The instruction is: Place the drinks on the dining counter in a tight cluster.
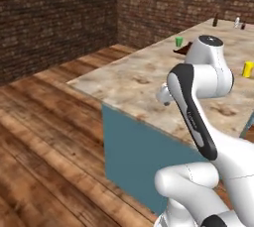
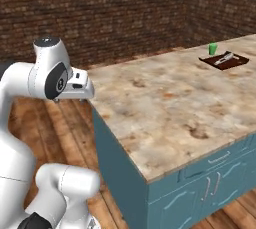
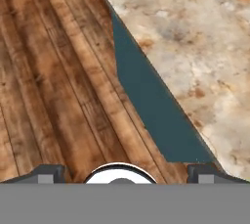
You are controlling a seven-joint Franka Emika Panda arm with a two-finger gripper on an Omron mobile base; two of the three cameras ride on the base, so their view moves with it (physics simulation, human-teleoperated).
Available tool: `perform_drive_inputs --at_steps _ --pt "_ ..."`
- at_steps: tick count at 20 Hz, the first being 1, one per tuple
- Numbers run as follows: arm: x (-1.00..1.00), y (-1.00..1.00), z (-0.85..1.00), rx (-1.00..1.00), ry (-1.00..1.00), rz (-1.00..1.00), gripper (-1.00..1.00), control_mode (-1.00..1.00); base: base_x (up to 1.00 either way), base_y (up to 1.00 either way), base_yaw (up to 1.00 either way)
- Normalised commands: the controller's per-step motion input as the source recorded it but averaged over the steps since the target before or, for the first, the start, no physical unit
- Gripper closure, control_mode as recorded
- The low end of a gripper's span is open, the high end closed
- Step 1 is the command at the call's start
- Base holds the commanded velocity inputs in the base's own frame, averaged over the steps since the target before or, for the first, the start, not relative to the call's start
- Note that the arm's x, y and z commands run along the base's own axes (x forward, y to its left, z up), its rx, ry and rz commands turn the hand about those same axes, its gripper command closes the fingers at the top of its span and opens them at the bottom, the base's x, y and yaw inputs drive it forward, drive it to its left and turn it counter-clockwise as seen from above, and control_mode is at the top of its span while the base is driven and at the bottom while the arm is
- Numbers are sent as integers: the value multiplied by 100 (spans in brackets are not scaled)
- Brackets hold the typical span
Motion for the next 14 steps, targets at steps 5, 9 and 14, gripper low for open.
perform_drive_inputs --at_steps 5,9,14 --pt "0 0 0 0 0 0 -100 100 23 100 -21" --pt "0 0 0 0 0 0 -100 100 91 100 -51" --pt "0 0 0 0 0 0 -100 100 48 100 -55"
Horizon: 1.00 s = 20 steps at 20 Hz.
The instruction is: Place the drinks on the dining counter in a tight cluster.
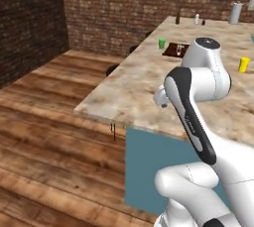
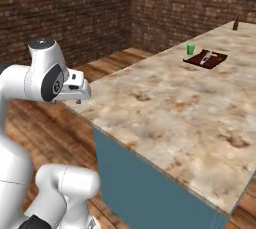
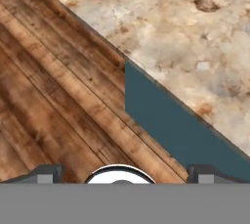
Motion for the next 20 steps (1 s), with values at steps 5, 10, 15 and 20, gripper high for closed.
perform_drive_inputs --at_steps 5,10,15,20 --pt "0 0 0 0 0 0 -100 100 4 100 -37" --pt "0 0 0 0 0 0 -100 100 -16 100 -26" --pt "0 0 0 0 0 0 -100 100 -6 100 -31" --pt "0 0 0 0 0 0 -100 100 6 100 -39"
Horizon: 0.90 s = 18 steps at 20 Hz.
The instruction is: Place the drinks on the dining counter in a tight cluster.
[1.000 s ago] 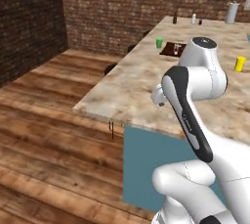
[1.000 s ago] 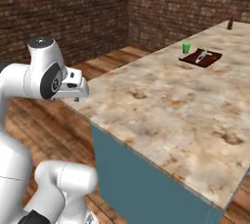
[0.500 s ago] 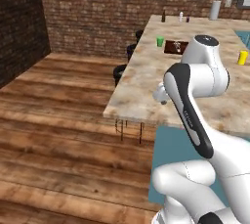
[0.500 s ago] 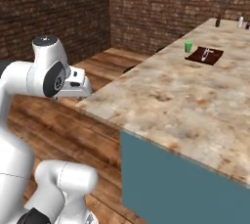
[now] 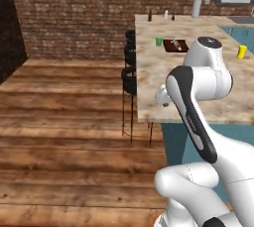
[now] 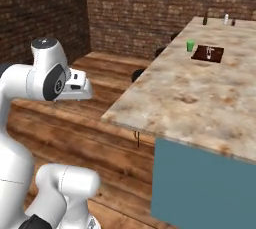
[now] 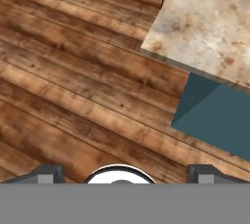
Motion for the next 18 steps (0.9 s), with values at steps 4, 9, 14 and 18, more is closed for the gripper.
perform_drive_inputs --at_steps 4,9,14,18 --pt "0 0 0 0 0 0 -100 100 40 100 -48" --pt "0 0 0 0 0 0 -100 100 52 100 -49" --pt "0 0 0 0 0 0 -100 100 53 100 -49" --pt "0 0 0 0 0 0 -100 100 62 100 -55"
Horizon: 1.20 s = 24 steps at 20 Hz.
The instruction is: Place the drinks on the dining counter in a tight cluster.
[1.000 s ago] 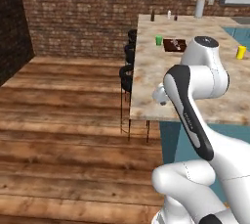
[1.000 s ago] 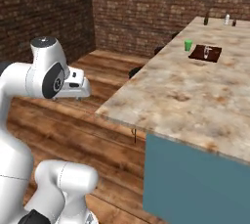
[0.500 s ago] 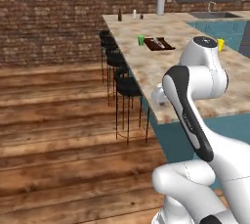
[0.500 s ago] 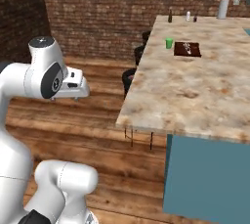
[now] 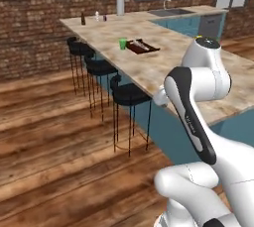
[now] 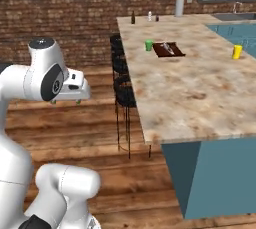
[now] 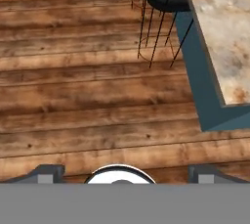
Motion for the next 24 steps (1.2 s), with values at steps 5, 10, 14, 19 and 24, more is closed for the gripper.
perform_drive_inputs --at_steps 5,10,14,19,24 --pt "0 0 0 0 0 0 -100 100 65 100 -58" --pt "0 0 0 0 0 0 -100 100 48 100 -49" --pt "0 0 0 0 0 0 -100 100 4 87 -21" --pt "0 0 0 0 0 0 -100 100 10 98 -9" --pt "0 0 0 0 0 0 -100 100 36 100 -13"
